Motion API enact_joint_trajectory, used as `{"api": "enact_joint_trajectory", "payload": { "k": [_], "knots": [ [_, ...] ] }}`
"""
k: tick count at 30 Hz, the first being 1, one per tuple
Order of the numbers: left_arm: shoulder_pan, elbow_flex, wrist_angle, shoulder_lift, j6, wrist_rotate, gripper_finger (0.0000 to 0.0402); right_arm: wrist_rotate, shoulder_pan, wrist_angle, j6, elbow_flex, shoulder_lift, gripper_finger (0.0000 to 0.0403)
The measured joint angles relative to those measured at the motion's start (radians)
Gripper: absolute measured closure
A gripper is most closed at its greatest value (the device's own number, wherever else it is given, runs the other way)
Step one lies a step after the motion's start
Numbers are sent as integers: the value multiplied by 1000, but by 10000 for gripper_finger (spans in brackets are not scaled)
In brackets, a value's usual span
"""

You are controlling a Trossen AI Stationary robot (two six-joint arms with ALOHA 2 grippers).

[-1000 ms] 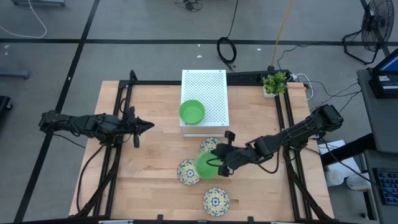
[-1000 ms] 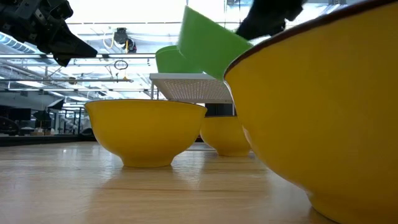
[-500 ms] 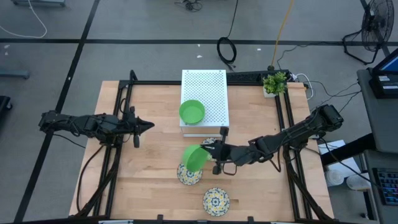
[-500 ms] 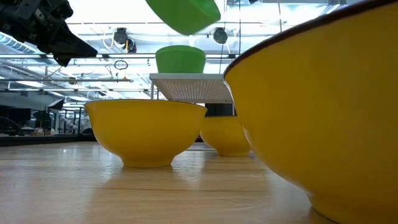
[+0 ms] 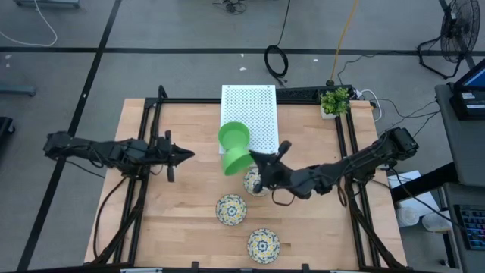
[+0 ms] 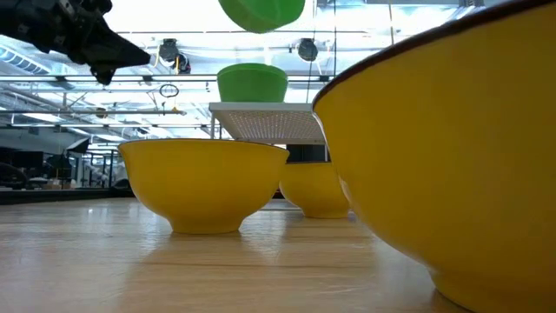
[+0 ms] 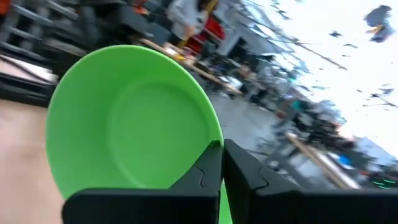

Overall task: Pick & Place Mini bowls
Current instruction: Stack the green bowl on the shelf

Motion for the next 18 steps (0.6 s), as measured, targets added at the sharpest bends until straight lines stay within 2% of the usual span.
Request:
{"api": "enact_joint_trajectory", "payload": {
  "k": [6,9,13,18],
  "knots": [
    [0,0,186,135,52,0,380,134,-34,27,-106,0,0,403],
    [0,0,292,202,74,1,380,156,-58,63,-147,0,0,403],
    [-1,0,482,285,132,1,380,157,-88,103,-177,0,0,403],
    [-23,0,768,363,331,30,380,91,-129,133,-183,0,0,403]
  ]
}}
